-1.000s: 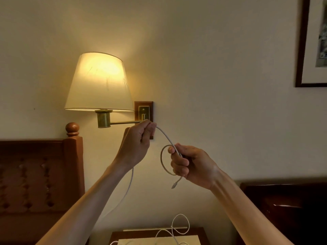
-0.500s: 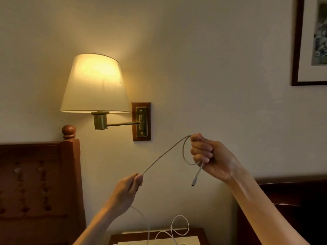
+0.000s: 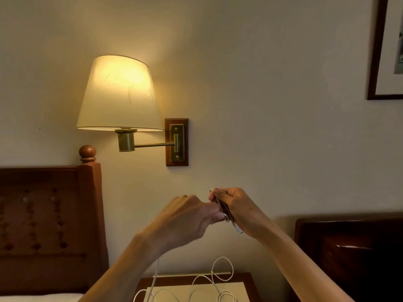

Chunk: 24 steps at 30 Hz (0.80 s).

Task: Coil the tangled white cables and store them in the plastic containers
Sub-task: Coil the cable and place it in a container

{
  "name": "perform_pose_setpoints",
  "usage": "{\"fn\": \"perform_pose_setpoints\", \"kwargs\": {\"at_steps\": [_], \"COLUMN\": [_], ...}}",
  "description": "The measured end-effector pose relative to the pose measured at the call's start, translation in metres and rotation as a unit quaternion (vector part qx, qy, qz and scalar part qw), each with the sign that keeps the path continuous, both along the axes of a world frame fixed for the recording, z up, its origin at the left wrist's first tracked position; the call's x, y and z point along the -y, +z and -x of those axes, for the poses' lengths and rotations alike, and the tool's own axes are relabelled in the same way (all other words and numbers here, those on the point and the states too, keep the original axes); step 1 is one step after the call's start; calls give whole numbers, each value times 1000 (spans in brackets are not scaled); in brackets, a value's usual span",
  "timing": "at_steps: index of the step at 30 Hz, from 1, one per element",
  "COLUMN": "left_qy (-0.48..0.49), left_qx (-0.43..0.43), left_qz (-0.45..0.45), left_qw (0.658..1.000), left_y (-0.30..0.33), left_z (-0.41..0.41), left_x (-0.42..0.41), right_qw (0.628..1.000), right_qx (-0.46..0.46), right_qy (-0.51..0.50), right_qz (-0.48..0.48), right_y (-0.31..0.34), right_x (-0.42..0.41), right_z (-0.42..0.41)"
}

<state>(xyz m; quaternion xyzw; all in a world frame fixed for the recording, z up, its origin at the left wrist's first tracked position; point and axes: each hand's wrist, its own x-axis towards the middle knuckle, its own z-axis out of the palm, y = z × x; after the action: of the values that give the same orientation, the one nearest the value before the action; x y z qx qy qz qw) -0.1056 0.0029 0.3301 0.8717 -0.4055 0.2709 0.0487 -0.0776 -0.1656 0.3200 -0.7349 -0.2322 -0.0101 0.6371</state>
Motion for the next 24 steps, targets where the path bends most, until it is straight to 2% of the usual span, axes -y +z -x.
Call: {"fn": "perform_pose_setpoints", "kwargs": {"at_steps": [4, 8, 12, 16, 24], "left_qy": [5, 25, -48, -94, 24], "left_qx": [101, 140, 57, -3, -26], "left_qz": [56, 107, 178, 265, 320], "left_qw": [993, 984, 981, 960, 947], "left_y": [-4, -5, -11, -29, -111], "left_z": [-12, -25, -41, -61, -93], "left_x": [-9, -18, -27, -41, -86], "right_qw": [999, 998, 979, 944, 903], "right_qx": [10, -16, -123, -203, -231], "right_qy": [41, 62, 147, 207, 200], "right_qz": [21, 20, -71, -156, -303], "right_y": [3, -1, 2, 4, 16], "right_x": [-1, -3, 1, 12, 34], "right_z": [7, 9, 8, 7, 5]}}
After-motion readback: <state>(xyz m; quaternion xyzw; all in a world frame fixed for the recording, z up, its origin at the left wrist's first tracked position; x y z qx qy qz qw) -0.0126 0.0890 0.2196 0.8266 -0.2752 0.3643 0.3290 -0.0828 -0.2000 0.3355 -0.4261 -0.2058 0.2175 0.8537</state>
